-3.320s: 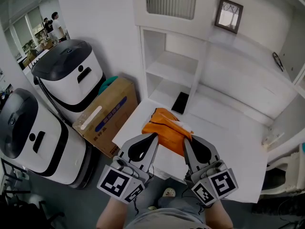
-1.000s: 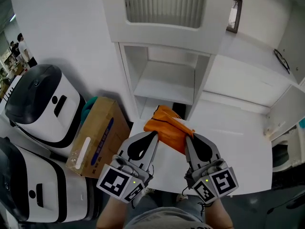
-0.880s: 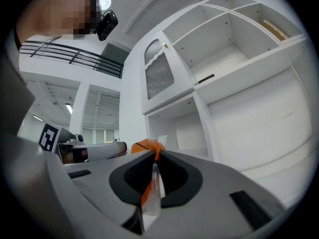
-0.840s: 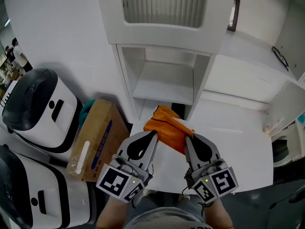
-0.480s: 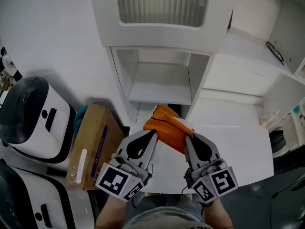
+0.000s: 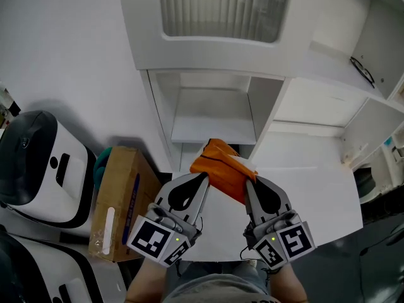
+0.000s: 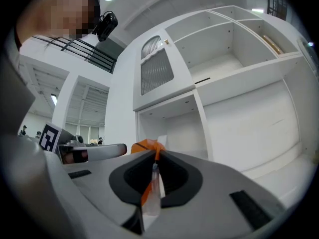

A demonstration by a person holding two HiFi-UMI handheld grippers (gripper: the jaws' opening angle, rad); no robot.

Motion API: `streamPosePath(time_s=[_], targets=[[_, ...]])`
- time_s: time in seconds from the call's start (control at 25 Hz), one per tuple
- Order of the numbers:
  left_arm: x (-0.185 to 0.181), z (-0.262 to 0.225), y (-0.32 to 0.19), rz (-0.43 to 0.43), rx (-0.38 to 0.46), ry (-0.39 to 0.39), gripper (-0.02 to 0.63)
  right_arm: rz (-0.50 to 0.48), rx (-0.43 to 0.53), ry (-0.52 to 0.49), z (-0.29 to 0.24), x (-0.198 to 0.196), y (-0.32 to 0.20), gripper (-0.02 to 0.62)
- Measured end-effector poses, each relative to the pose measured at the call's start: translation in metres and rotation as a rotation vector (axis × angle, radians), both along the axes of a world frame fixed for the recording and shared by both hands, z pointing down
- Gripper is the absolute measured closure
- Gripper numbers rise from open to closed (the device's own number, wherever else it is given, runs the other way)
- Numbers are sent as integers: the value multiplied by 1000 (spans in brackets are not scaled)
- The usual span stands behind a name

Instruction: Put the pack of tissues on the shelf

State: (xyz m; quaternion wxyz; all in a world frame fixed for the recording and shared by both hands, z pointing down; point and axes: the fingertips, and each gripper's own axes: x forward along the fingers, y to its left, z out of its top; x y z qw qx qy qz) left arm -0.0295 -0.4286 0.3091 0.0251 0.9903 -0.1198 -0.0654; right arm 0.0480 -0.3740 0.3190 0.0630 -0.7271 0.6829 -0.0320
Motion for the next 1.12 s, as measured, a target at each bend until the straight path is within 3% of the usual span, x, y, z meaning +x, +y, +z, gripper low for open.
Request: streamPosePath(time_s=[0.64, 1.12], targets=[[-4, 7, -31, 39, -19, -12, 566, 55, 4, 46, -12, 4, -40, 569], [-18, 13, -60, 7, -42, -13, 566, 105, 21, 55, -24, 22, -73, 568]])
